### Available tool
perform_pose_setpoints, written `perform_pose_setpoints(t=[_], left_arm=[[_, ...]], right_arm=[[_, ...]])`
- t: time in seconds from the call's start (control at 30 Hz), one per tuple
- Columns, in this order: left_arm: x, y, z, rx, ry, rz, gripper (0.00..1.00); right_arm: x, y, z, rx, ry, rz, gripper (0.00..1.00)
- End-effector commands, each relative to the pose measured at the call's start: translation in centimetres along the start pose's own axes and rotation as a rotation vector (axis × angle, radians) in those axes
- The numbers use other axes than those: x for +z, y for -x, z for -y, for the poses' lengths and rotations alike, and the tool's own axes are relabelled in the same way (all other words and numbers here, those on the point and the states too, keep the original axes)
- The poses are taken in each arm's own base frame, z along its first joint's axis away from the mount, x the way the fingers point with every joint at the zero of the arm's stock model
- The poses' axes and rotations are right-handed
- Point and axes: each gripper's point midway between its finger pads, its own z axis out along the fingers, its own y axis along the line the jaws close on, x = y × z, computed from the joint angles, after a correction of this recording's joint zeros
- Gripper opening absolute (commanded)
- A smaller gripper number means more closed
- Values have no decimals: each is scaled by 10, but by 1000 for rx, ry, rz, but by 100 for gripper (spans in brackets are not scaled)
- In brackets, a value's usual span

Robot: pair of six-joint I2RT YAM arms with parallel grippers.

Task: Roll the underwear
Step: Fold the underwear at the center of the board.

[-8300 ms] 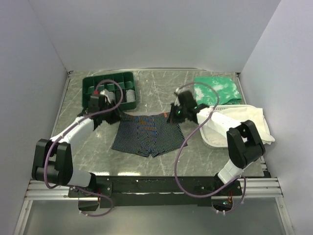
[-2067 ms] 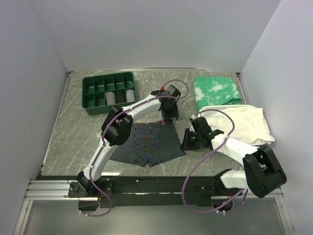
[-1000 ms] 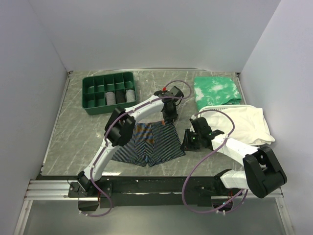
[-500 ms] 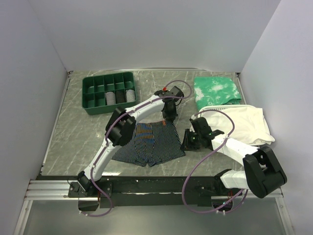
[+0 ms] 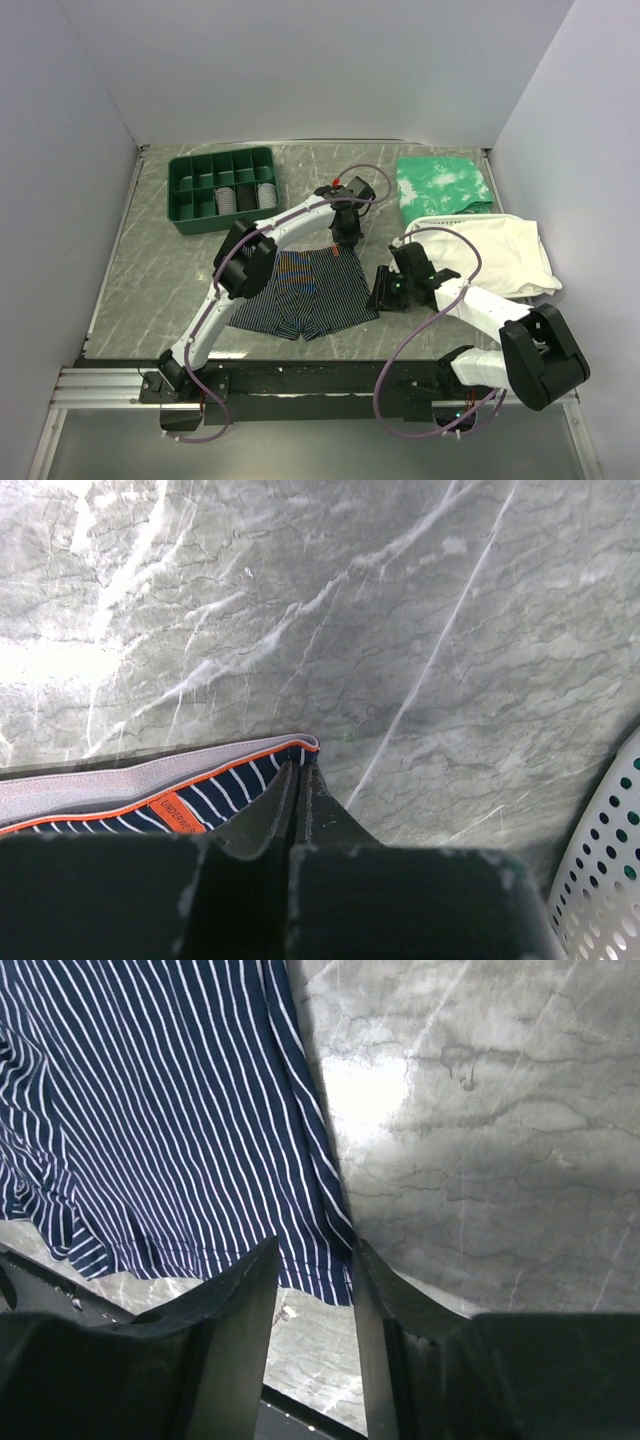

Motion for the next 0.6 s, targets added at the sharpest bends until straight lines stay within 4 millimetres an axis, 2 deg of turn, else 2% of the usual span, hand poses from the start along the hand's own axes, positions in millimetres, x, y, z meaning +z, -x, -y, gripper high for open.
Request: perform_pose_setpoints(t=[0.0, 0.17, 0.4, 0.57], left_arm=[[24, -20, -20, 14, 59, -32, 1], [21, -18, -17, 5, 39, -32, 1], [17, -14, -15, -1, 24, -19, 1], [18, -15, -13, -1, 18, -21, 1]], right_arm=[[-2, 5, 0, 5, 7, 24, 43], [1, 2, 6, 25, -21, 11, 43], [-11, 17, 11, 32, -74, 103, 43], [-5, 7, 9, 27, -46, 55, 43]])
